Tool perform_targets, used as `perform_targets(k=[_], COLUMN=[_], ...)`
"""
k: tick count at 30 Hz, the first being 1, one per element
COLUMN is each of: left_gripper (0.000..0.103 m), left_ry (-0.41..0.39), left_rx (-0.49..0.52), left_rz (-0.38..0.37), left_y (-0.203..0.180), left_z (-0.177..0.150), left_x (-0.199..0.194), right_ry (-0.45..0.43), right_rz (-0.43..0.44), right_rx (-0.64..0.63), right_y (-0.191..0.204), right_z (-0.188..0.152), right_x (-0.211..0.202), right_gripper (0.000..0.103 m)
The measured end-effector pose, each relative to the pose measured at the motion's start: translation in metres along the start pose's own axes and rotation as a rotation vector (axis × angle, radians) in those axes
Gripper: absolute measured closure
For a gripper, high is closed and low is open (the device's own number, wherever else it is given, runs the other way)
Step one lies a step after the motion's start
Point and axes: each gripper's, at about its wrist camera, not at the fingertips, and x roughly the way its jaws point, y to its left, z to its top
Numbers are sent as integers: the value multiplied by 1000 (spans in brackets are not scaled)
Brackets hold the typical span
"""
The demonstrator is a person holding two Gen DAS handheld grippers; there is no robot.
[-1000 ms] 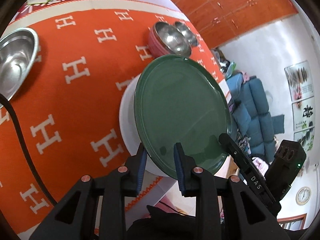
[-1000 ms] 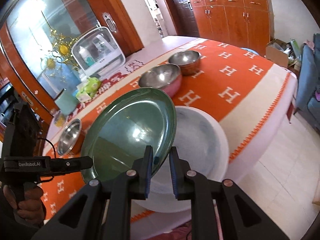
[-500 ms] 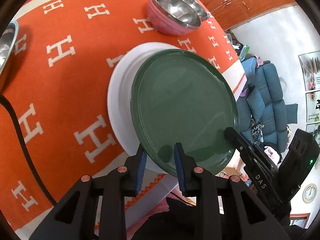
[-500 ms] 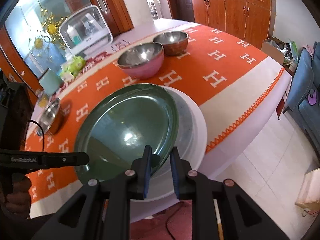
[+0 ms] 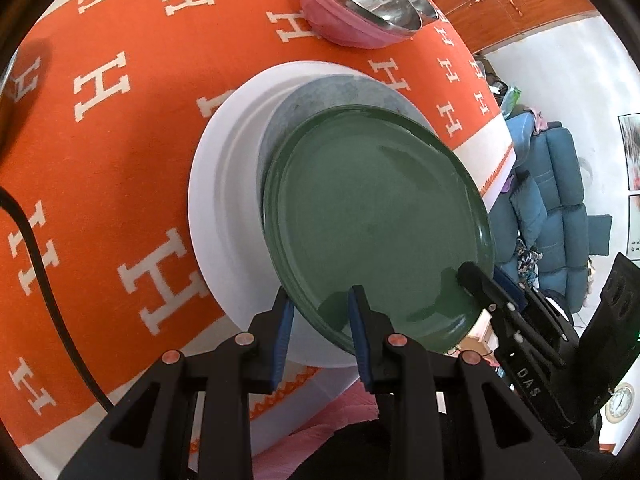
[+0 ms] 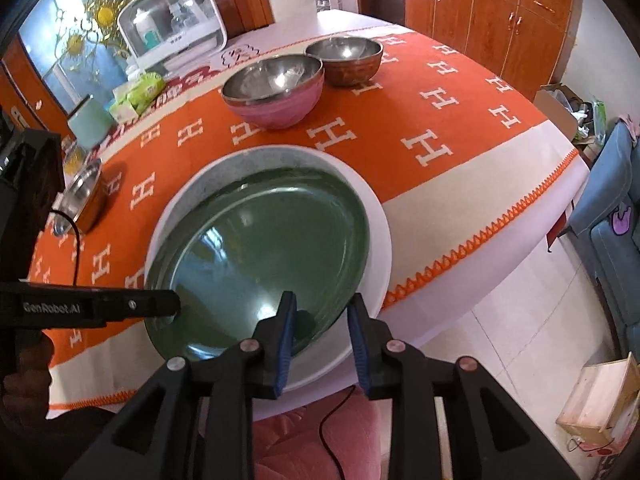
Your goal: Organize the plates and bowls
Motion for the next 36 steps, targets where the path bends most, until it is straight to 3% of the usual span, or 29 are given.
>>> perform_targets(k=[9, 16, 20, 23, 26, 36], left_gripper=[77, 73, 72, 69, 56, 49], left_ry=[-47, -161, -209, -255, -293, -385], left_rx=[20, 79, 111, 135, 147, 113], left_rz=[16, 34, 41, 53, 55, 115], left_y=[-4, -10, -11, -11, -7, 29], left_z=[-7, -11, -13, -17, -21, -34], left_x=[-10, -36, -49, -63, -74, -112], right_ry=[49, 34, 10, -8, -21, -49], right_rz=[-9, 0, 16, 36, 52, 119], right_rx=[-60, -61, -105, -135, -157, -242], right_y=[6, 8, 24, 35, 47, 98], right_z=[4, 6, 7, 8, 12, 25], right_x=[3, -1, -5, -7, -6, 2], right_gripper=[74, 74, 65, 64, 64, 63])
